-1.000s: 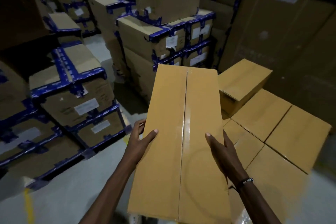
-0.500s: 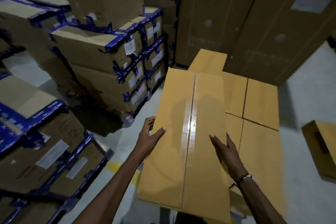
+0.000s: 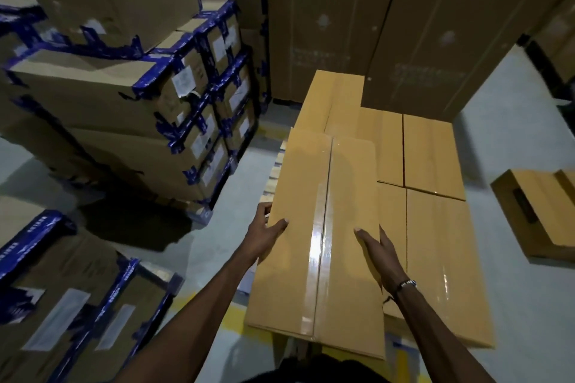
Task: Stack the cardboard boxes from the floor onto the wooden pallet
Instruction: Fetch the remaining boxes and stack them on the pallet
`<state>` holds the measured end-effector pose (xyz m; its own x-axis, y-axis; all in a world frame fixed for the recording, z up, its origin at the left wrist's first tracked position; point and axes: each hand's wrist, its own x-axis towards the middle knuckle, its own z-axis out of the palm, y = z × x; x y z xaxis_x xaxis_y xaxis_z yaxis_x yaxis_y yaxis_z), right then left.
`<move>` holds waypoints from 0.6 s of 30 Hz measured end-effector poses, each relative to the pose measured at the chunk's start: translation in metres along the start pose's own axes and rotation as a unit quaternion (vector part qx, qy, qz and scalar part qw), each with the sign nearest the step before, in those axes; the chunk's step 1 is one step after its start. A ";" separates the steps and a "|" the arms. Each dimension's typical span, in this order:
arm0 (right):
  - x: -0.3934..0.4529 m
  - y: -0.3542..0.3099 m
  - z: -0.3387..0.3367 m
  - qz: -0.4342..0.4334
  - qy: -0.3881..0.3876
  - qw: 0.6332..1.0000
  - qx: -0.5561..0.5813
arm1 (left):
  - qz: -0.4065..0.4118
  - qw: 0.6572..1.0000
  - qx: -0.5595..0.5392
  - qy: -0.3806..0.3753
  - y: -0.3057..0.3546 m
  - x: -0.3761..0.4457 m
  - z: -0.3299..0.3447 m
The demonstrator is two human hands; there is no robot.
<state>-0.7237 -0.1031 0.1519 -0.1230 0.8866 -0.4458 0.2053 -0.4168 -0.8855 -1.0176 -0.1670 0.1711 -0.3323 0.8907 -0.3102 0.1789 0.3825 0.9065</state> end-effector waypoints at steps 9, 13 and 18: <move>0.050 -0.003 0.013 0.031 -0.013 0.999 -0.024 | -0.037 0.998 0.033 -0.043 -0.016 0.072 0.006; 0.069 -0.002 0.019 0.035 0.000 0.999 -0.029 | -0.044 0.996 0.039 -0.063 -0.021 0.094 0.007; 0.089 0.008 0.026 0.051 0.013 0.997 -0.050 | -0.056 0.994 0.038 -0.081 -0.029 0.119 0.006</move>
<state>-0.7587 -0.0328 0.1021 -0.0722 0.8461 -0.5280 0.3118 -0.4837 -0.8178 -1.0571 -0.0706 0.1062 -0.2020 0.8667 -0.4562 0.2210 0.4941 0.8408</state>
